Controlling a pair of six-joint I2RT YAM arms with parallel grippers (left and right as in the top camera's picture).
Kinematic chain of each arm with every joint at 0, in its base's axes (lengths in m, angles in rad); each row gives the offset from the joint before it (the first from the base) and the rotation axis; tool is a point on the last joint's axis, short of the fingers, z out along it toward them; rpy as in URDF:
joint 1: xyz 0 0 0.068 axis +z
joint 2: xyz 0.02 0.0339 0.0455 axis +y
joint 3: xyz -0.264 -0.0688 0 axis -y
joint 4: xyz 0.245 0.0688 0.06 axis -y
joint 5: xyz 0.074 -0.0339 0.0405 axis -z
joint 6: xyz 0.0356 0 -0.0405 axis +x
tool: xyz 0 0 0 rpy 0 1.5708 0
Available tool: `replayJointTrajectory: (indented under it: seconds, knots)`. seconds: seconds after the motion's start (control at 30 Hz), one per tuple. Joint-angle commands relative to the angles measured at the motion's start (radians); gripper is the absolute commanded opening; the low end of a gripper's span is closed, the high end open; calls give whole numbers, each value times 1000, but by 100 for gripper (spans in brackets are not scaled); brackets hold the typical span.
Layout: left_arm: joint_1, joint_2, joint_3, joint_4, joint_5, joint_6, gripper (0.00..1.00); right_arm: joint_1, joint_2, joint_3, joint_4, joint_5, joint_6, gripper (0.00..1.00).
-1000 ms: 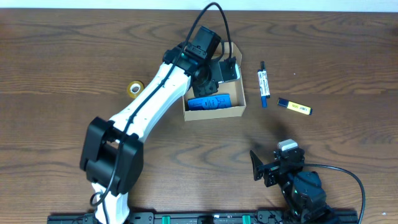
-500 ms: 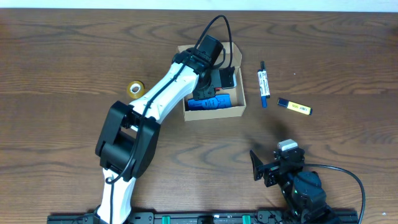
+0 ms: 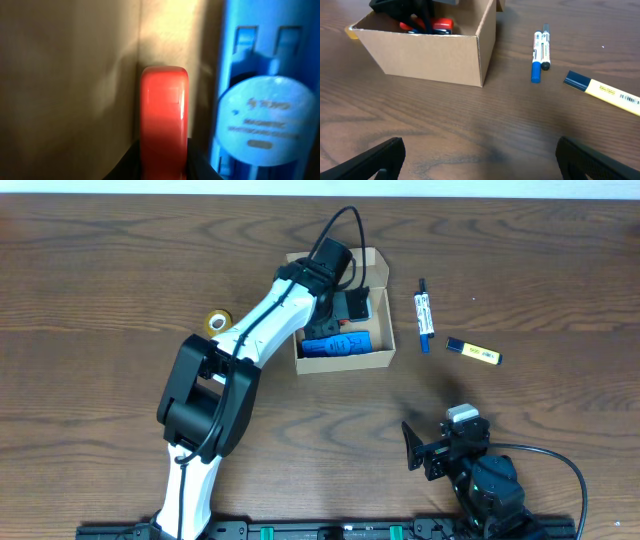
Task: Pack container
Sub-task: 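Lower the stapler into the box beside the duster and release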
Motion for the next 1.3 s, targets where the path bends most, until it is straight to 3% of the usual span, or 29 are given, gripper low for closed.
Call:
replayJointTrajectory:
  seconds: [0.0,0.23,0.6,0.9,1.27]
  knots:
    - [16,11,14,3,-8,-13,16,11,-6,-3,0,7,7,99]
    - [16,11,14,24,-5,-20,18,11,-6,-3,0,7,7,99]
    - [16,11,14,45,-8,-39,45,11,-6,-3,0,7,7,99]
    - [5,-50,28,40,-8,-111,46,11,-6,-3,0,7,8,99]
    - [23,-365,54,-2,-21,-345,50,11,-6,-3,0,7,7,99]
